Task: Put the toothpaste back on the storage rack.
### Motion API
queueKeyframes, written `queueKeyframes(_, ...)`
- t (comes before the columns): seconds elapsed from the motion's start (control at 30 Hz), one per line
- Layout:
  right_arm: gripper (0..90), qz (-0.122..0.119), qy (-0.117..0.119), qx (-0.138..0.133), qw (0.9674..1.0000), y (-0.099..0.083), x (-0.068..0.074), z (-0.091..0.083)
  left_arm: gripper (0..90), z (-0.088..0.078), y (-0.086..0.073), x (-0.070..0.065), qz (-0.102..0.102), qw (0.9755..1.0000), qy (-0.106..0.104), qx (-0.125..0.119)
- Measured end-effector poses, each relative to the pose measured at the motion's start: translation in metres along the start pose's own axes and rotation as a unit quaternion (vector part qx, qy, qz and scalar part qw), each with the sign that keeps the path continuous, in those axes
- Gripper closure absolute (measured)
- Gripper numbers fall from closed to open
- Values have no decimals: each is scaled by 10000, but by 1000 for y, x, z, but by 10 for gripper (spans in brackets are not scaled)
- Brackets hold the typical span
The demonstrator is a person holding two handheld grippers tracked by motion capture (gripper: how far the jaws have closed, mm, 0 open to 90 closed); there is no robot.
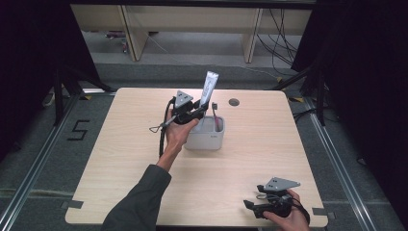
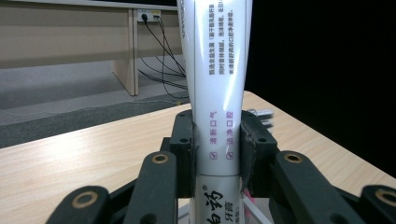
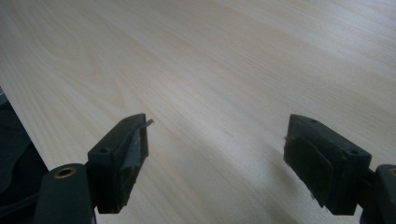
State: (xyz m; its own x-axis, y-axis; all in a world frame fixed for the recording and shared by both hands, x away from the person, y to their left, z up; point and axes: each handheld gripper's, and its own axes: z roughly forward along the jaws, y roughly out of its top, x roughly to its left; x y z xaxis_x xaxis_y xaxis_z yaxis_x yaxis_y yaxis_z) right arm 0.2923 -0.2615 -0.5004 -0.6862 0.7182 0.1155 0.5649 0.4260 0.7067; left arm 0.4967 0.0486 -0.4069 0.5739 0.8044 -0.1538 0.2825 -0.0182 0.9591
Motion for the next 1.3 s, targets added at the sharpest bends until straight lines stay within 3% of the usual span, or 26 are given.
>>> queueKeyframes(0.6,227,-2,-9,-15,10000,0,0,-1,696,3,-13,0,-92,9999,92,55)
queueKeyframes(1.1,227,-5,-9,6,10000,0,0,0,690,1,-31,4,-147,9991,242,322)
queueKeyframes(1.13,227,97,32,29,9999,0,2,0,690,1,-32,4,-141,9990,247,332)
queueKeyframes(1.3,227,81,30,10,10000,0,2,1,683,-1,-35,3,67,9981,349,498)
